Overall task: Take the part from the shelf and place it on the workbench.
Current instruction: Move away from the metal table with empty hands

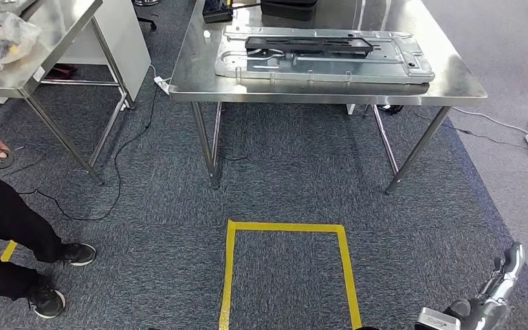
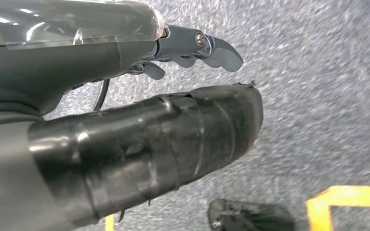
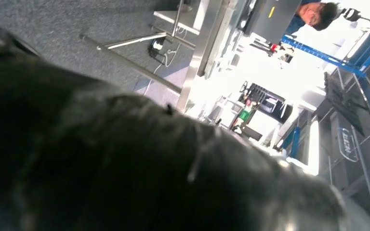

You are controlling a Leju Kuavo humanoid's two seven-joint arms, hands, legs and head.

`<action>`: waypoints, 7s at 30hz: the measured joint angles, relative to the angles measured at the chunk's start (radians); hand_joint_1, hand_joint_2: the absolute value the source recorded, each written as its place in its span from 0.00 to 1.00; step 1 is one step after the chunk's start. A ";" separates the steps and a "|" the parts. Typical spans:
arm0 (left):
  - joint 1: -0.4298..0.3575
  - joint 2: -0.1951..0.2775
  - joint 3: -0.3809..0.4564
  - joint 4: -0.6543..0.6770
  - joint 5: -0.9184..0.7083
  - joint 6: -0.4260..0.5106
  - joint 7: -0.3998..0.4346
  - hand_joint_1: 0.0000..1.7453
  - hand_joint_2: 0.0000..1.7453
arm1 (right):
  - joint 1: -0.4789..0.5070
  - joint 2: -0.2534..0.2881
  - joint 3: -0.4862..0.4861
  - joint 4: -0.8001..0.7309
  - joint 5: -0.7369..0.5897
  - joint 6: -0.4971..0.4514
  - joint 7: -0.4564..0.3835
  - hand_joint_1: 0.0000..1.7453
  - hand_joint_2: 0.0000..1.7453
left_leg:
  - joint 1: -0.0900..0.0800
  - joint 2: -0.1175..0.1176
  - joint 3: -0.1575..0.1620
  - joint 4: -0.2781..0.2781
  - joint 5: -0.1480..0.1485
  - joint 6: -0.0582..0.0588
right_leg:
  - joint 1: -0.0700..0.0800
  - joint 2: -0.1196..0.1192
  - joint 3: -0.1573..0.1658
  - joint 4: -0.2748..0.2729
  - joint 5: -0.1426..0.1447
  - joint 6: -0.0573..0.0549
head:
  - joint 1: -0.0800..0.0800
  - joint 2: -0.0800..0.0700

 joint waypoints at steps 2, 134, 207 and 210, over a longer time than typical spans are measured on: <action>0.001 -0.001 0.000 0.000 0.000 0.000 0.000 0.00 0.00 | 0.000 0.000 -0.007 0.000 -0.006 0.005 -0.002 0.00 0.00 | 0.001 0.001 -0.031 0.008 0.019 -0.004 | -0.004 0.000 0.014 0.058 0.005 0.006 | 0.000 0.000; 0.005 -0.027 0.090 0.000 -0.019 0.029 0.011 0.00 0.00 | -0.379 0.103 -1.313 1.666 0.121 0.337 0.273 0.00 0.00 | 0.000 0.072 -0.007 0.062 -0.055 -0.041 | 0.005 -0.023 0.169 -0.238 0.102 -0.042 | 0.005 0.000; 0.009 -0.021 0.113 0.000 -0.006 0.005 0.001 0.00 0.00 | -0.387 0.102 -1.277 1.694 0.184 0.393 0.305 0.00 0.00 | -0.005 -0.091 -0.048 0.068 0.003 -0.008 | 0.014 0.116 0.150 -0.214 0.107 -0.052 | 0.003 0.000; 0.004 -0.021 0.113 0.000 -0.006 0.005 0.001 0.00 0.00 | -0.382 0.102 -1.276 1.695 0.186 0.393 0.307 0.00 0.00 | -0.004 -0.074 -0.034 0.038 0.010 -0.002 | 0.008 0.134 0.145 -0.219 0.111 -0.034 | 0.002 0.000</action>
